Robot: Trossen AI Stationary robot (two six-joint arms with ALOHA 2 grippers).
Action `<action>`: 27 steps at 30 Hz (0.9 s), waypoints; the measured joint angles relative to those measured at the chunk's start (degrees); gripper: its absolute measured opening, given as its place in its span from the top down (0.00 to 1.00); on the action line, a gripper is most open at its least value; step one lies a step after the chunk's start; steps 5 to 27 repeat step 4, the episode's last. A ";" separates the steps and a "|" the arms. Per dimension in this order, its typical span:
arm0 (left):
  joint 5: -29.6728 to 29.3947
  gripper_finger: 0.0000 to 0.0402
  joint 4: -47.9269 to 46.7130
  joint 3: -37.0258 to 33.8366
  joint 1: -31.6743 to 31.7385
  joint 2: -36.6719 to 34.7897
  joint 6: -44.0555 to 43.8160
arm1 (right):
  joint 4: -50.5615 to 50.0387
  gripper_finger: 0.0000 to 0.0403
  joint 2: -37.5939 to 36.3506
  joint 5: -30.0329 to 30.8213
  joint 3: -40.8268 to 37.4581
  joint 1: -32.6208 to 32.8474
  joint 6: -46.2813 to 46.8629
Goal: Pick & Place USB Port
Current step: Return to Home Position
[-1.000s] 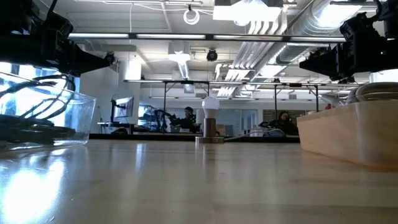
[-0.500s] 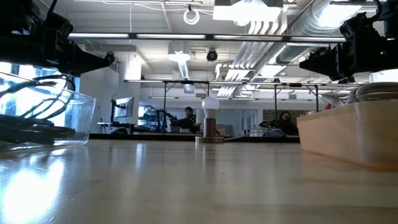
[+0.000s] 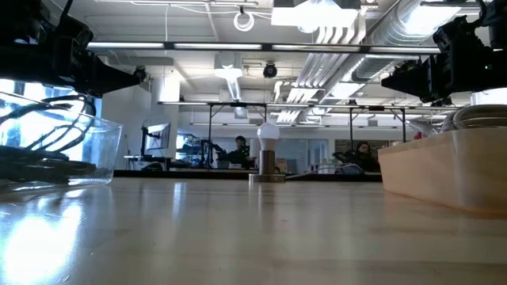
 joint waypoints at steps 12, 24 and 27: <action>0.00 1.00 0.00 0.00 0.01 -0.01 -0.01 | 0.00 1.00 0.02 0.00 0.00 0.00 0.00; 0.00 1.00 0.00 0.00 0.01 -0.01 -0.01 | 0.00 1.00 0.02 0.00 0.00 0.00 0.00; 0.00 1.00 0.00 0.00 0.01 -0.01 -0.01 | 0.00 1.00 0.02 0.00 0.00 0.00 0.00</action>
